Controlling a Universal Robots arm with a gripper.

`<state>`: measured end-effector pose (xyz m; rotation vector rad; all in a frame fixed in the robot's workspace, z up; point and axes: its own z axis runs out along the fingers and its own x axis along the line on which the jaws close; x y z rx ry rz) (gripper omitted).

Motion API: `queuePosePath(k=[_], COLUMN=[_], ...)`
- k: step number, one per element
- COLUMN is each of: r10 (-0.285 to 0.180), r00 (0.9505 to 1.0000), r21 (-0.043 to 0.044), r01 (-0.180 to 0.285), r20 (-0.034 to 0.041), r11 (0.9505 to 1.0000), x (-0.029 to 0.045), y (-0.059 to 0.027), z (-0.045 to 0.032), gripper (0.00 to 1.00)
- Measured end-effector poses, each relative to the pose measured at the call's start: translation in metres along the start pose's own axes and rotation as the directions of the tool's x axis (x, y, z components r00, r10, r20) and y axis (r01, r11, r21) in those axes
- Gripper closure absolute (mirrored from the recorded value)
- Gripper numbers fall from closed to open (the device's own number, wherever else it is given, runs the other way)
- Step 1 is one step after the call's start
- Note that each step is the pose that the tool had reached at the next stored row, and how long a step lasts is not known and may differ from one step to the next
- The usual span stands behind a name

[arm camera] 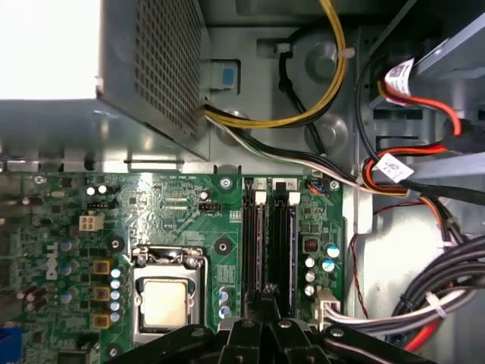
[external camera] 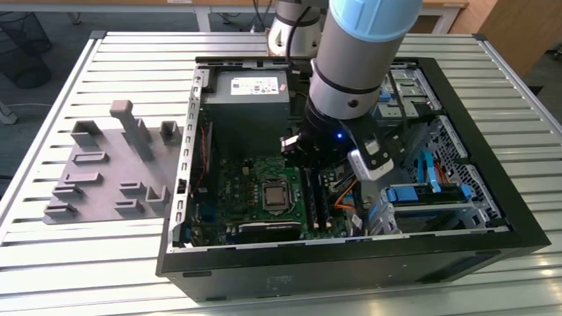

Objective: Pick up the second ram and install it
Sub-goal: 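Press down the second ram until it locks into place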

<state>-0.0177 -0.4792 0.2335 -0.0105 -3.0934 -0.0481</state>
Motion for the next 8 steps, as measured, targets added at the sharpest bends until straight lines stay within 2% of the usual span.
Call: queuePosePath(k=[2,8], r10=[0.000,0.000], r00=[1.0000,1.0000], r21=[0.0002,0.0001], r01=[0.000,0.000], r20=[-0.0001,-0.0002], r11=[1.0000,1.0000], x=[0.0002,0.0002], y=[0.0001,0.0001], z=[-0.0038,-0.0044], gripper=[0.89,0.89])
